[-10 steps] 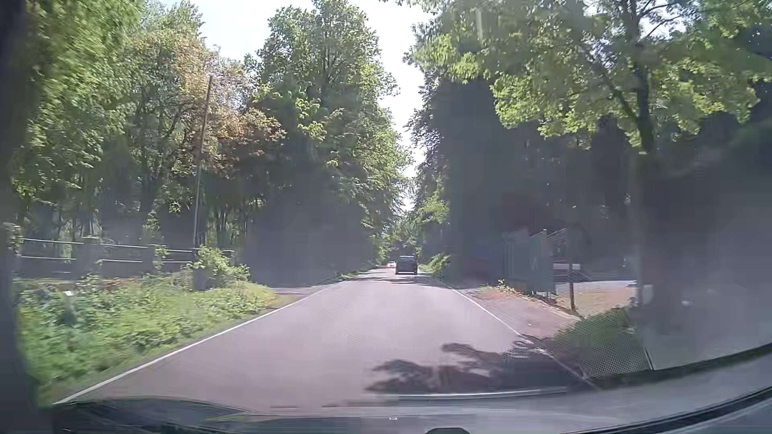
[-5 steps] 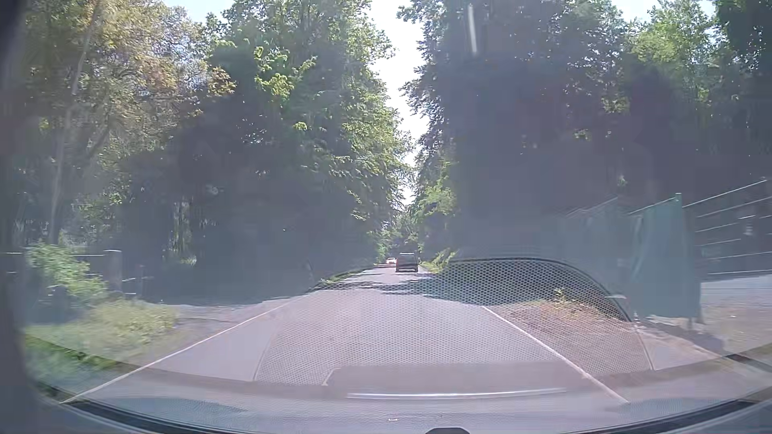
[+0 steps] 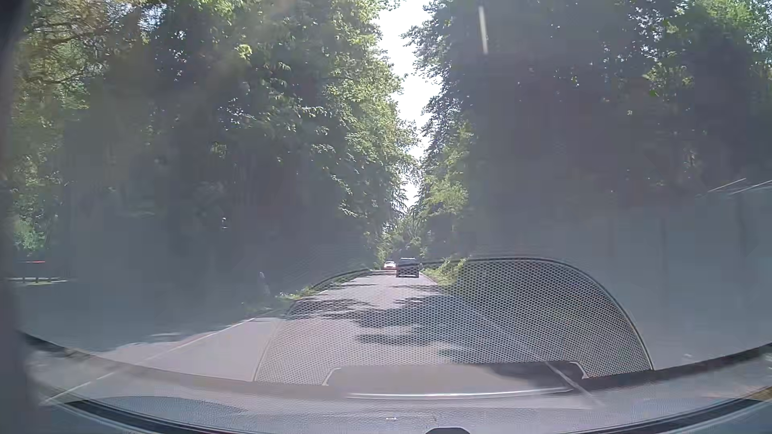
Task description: Follow the waypoints while adhering to traffic rules and regulations
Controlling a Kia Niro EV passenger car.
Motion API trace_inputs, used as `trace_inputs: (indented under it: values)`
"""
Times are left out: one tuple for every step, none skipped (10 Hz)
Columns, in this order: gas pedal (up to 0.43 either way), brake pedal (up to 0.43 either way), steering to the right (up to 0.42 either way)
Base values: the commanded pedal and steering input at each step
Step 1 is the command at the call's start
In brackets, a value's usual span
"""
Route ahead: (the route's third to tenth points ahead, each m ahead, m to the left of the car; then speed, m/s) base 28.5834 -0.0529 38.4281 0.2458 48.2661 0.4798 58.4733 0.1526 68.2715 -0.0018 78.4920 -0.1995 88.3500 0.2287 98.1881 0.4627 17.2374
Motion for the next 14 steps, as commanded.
trace_inputs:
  values:
    - [0.311,0.0,-0.002]
    - [0.311,0.0,-0.003]
    - [0.311,0.0,-0.003]
    - [0.299,0.0,-0.002]
    - [0.268,0.0,-0.002]
    - [0.268,0.0,-0.002]
    - [0.268,0.0,-0.002]
    - [0.268,0.0,-0.002]
    - [0.268,0.0,-0.002]
    - [0.268,0.0,-0.002]
    - [0.268,0.0,-0.002]
    - [0.28,0.0,-0.002]
    - [0.28,0.0,-0.002]
    - [0.28,0.0,-0.002]
